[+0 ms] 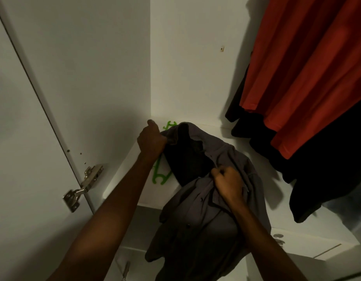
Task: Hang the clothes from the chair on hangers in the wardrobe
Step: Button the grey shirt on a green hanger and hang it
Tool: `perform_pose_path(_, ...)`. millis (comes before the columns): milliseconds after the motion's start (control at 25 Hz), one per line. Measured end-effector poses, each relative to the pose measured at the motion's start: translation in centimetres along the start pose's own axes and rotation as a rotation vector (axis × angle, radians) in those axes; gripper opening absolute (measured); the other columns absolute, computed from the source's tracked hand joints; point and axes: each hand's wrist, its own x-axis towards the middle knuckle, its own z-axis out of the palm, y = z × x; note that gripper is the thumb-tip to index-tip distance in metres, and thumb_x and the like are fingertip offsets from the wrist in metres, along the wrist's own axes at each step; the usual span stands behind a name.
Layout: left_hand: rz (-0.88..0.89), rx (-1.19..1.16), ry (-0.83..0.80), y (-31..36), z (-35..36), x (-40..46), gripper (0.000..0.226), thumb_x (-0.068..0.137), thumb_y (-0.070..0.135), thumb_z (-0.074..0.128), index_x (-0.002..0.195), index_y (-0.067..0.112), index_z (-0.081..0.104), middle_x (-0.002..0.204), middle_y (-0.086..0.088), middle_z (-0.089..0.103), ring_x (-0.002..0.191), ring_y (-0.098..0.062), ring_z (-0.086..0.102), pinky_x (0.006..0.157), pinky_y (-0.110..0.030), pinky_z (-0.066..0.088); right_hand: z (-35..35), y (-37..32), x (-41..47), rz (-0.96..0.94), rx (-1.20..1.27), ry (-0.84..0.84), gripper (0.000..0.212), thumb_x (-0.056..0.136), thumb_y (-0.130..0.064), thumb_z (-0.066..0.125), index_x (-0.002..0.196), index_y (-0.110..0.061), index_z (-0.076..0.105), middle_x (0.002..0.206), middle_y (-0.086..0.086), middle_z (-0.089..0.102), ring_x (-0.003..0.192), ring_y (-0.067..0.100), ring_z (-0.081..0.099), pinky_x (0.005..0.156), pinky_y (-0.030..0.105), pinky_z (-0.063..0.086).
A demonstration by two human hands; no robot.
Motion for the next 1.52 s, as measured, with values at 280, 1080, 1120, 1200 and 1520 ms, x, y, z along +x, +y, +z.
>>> perform_pose_path(280, 0.256, -0.177, 0.271, 6.1, -0.4, 5.0, 0.035, 0.086, -0.009, 0.053, 0.118, 0.006, 0.054, 0.114, -0.016, 0.058, 0.093, -0.035, 0.063, 0.072, -0.033, 0.040, -4.3, 5.3, 1.3, 0.190, 1.048, -0.053, 0.044, 0.059, -0.017, 0.064, 0.096, 0.006, 0.069, 0.106, 0.025, 0.070, 0.096, 0.039, 0.066, 0.094, 0.051, 0.048)
perform_pose_path(1080, -0.032, -0.394, 0.081, -4.5, 4.5, -2.0, 0.040, 0.074, 0.023, 0.087, 0.107, 0.015, 0.066, 0.096, 0.000, 0.073, 0.085, -0.015, 0.069, 0.076, -0.031, 0.055, 0.8, 3.5, 2.9, -0.042, 0.138, -0.064, 0.056, 0.098, -0.044, 0.065, 0.054, -0.020, 0.041, 0.049, 0.003, 0.043, 0.046, 0.011, 0.042, 0.054, 0.034, 0.035)
perform_pose_path(1120, -0.026, -0.384, 0.099, -5.2, 3.9, -2.8, 0.038, 0.076, 0.024, 0.087, 0.106, 0.016, 0.066, 0.092, 0.001, 0.073, 0.082, -0.014, 0.069, 0.073, -0.029, 0.053, 0.7, 3.5, 3.0, -0.023, 0.197, -0.035, 0.053, 0.098, -0.039, 0.067, 0.055, -0.019, 0.043, 0.050, 0.000, 0.044, 0.047, 0.008, 0.042, 0.056, 0.032, 0.035)
perform_pose_path(1200, -0.043, -0.280, 0.138, -6.3, 3.3, -4.4, 0.038, 0.077, 0.026, 0.087, 0.107, 0.016, 0.066, 0.093, 0.000, 0.072, 0.083, -0.017, 0.069, 0.071, -0.028, 0.050, 0.5, 3.9, 3.0, -0.013, 0.297, 0.022, 0.046, 0.097, -0.029, 0.069, 0.061, -0.010, 0.050, 0.056, 0.004, 0.050, 0.052, 0.008, 0.046, 0.061, 0.032, 0.038)
perform_pose_path(1520, -0.021, 0.192, 0.004, -5.7, 5.7, -4.5, 0.044, 0.092, 0.039, 0.068, 0.119, 0.008, 0.054, 0.115, -0.012, 0.061, 0.100, -0.027, 0.061, 0.071, -0.032, 0.042, 0.4, 4.5, 2.7, 0.011, 0.319, 0.076, 0.021, 0.092, -0.020, 0.074, 0.087, -0.005, 0.060, 0.077, 0.016, 0.065, 0.069, 0.022, 0.062, 0.071, 0.034, 0.050)
